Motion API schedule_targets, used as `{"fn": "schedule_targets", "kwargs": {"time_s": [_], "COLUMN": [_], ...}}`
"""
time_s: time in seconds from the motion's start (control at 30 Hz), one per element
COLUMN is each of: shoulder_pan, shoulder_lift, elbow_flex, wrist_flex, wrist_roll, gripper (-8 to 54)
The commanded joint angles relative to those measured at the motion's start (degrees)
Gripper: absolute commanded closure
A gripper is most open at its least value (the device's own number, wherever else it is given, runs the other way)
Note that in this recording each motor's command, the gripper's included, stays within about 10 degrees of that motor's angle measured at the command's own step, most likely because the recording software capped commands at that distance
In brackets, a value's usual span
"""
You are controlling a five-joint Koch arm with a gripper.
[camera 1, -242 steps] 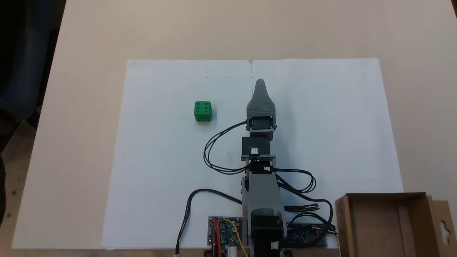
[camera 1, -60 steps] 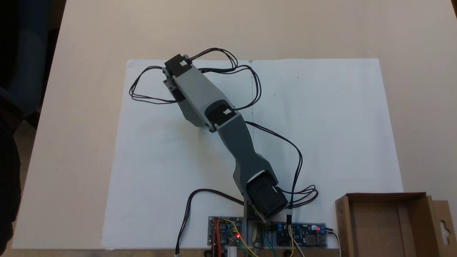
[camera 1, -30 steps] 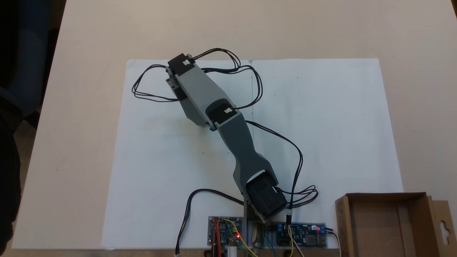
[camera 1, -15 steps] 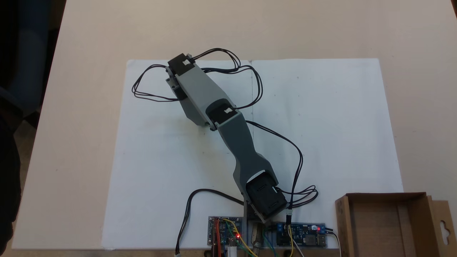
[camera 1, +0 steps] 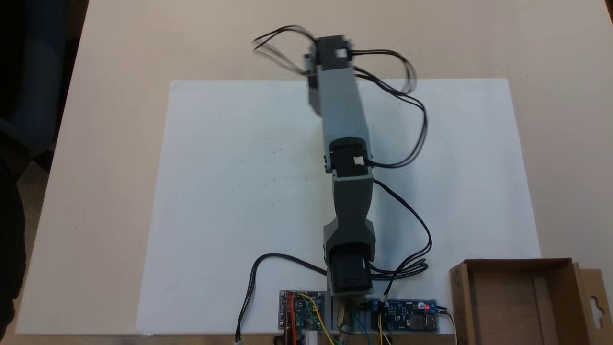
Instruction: Grasp a green dice and put it in the bin.
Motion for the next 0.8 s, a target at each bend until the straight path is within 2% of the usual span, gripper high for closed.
{"fn": "schedule_targets", "kwargs": {"time_s": [0.0, 0.27, 0.77], "shoulder_pan": [5.0, 25.9, 63.6], "shoulder_lift": [5.0, 11.8, 17.9], "elbow_flex": [-0.6, 2.1, 2.3], "wrist_flex": [-3.3, -4.0, -3.5], "wrist_roll": [-7.8, -20.0, -44.1], "gripper": [33.2, 33.2, 33.2]}}
